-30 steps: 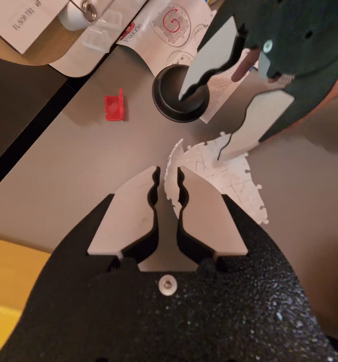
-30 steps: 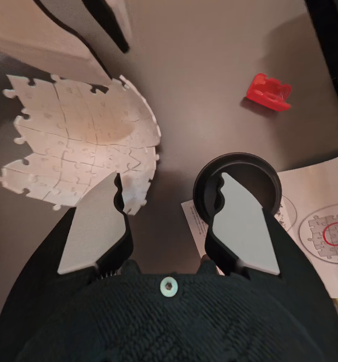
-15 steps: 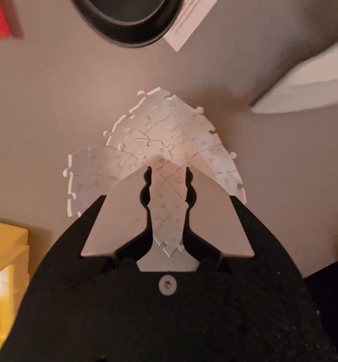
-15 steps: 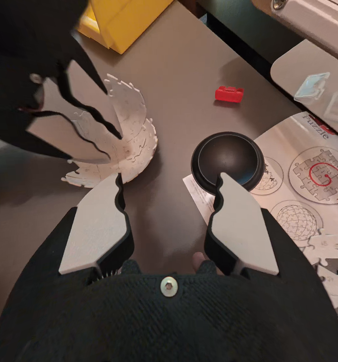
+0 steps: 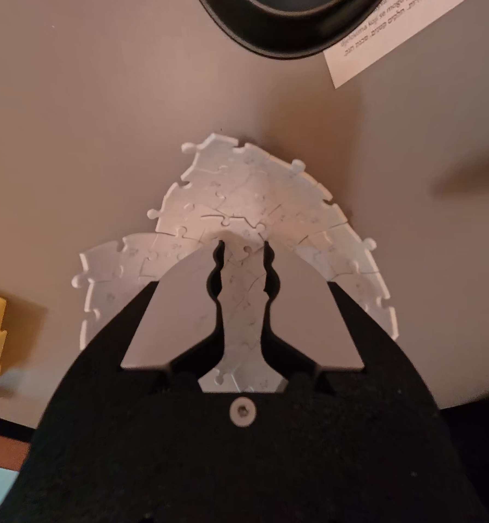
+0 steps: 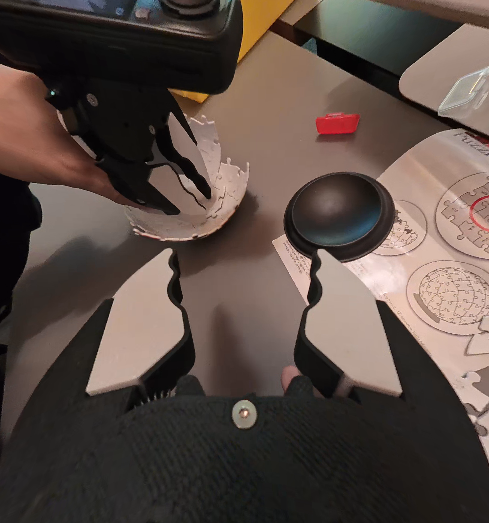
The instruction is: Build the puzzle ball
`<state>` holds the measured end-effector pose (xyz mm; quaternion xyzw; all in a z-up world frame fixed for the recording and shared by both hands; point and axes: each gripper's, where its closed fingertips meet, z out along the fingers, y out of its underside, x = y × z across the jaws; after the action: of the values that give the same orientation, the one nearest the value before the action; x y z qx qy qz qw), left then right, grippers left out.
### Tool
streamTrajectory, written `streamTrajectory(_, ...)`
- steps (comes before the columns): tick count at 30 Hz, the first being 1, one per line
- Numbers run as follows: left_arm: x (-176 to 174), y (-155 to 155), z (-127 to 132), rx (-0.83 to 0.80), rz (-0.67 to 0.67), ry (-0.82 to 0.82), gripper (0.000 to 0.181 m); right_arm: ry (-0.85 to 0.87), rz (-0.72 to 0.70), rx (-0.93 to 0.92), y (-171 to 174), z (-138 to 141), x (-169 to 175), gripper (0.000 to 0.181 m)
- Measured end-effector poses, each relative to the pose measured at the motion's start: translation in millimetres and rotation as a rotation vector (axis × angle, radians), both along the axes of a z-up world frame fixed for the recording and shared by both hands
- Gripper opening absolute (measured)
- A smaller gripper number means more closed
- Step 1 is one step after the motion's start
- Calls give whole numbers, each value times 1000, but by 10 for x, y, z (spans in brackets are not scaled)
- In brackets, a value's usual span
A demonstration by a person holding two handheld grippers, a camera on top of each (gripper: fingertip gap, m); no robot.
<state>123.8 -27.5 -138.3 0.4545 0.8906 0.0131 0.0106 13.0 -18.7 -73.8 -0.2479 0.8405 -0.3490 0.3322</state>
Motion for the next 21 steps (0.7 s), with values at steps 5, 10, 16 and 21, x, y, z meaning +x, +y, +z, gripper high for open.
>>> streamTrajectory(5,8,-10,-1,-2,-6,-10,15,-7,2,-2,6,26,-11,89)
streamTrajectory(10,5,-6,-12,-16,-59,-3,4,-12,-5,-11,3,55,-40,89)
streamTrajectory(16,17,4,-9,-19,-94,8,0,-16,-3,-7,12,50,-47,89)
streamTrajectory(21,37,-93,86,-64,-6,32,26,-17,4,-7,19,52,-52,88)
